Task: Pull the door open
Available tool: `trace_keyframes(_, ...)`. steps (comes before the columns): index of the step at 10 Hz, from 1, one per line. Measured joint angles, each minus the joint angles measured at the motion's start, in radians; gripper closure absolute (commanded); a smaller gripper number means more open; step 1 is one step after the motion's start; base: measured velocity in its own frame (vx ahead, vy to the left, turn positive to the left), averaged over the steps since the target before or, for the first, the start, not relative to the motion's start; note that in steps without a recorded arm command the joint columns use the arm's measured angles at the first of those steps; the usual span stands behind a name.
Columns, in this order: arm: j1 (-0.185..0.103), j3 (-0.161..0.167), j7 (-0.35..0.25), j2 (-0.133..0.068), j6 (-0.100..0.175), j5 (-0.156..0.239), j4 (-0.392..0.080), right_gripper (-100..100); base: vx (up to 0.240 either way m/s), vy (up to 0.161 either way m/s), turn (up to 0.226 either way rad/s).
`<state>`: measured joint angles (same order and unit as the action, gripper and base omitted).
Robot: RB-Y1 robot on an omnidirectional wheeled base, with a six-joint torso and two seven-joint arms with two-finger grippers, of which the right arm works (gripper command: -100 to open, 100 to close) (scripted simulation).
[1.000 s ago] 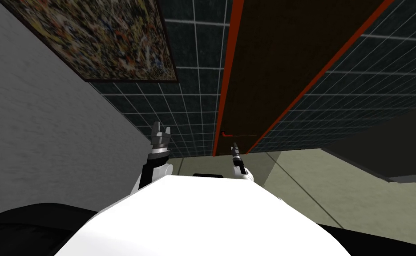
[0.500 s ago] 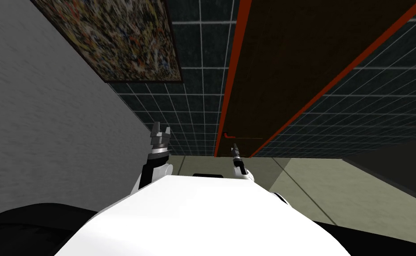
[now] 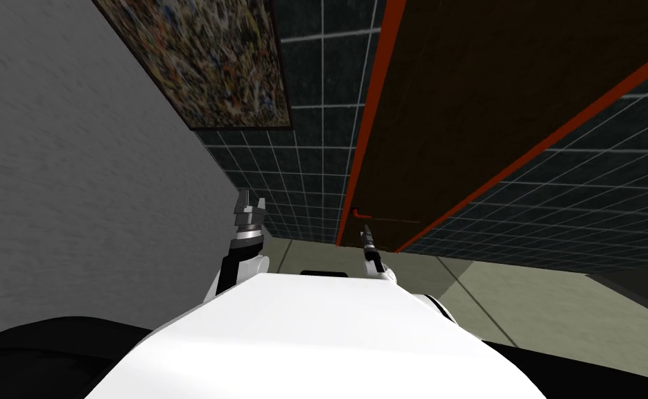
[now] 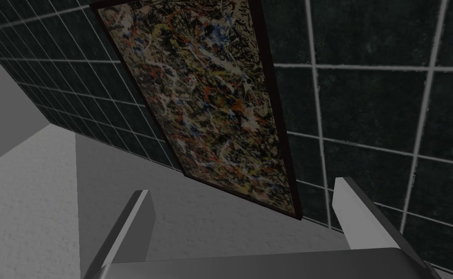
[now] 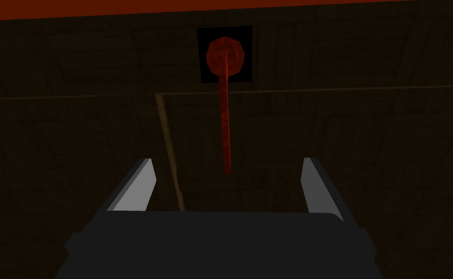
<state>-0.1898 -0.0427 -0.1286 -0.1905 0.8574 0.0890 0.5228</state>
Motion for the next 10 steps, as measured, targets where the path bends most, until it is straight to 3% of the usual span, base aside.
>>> trace_keyframes(1,-0.006,0.0,-0.001,-0.001,0.004,0.0,-0.015,-100,0.0,-0.02,0.004)
trace_keyframes(3,-0.007,-0.012,-0.006,-0.012,0.011,0.006,-0.031,-100,0.121,0.02,0.222)
trace_keyframes(4,0.006,-0.022,-0.009,-0.018,0.014,0.01,-0.025,-100,0.184,0.021,0.296)
trace_keyframes(5,0.029,-0.038,-0.017,-0.034,0.0,0.018,0.006,-100,0.157,0.012,0.13)
trace_keyframes(6,0.032,-0.046,-0.023,-0.042,0.004,0.021,-0.003,-100,0.13,0.01,0.201)
trace_keyframes(7,0.042,-0.056,-0.03,-0.052,0.019,0.026,-0.014,-100,0.169,0.011,0.248)
trace_keyframes(9,0.018,-0.086,-0.042,-0.075,0.069,0.041,-0.101,-100,0.165,-0.025,0.157)
trace_keyframes(10,0.031,-0.092,-0.044,-0.08,0.067,0.044,-0.092,-100,0.039,-0.007,-0.043)
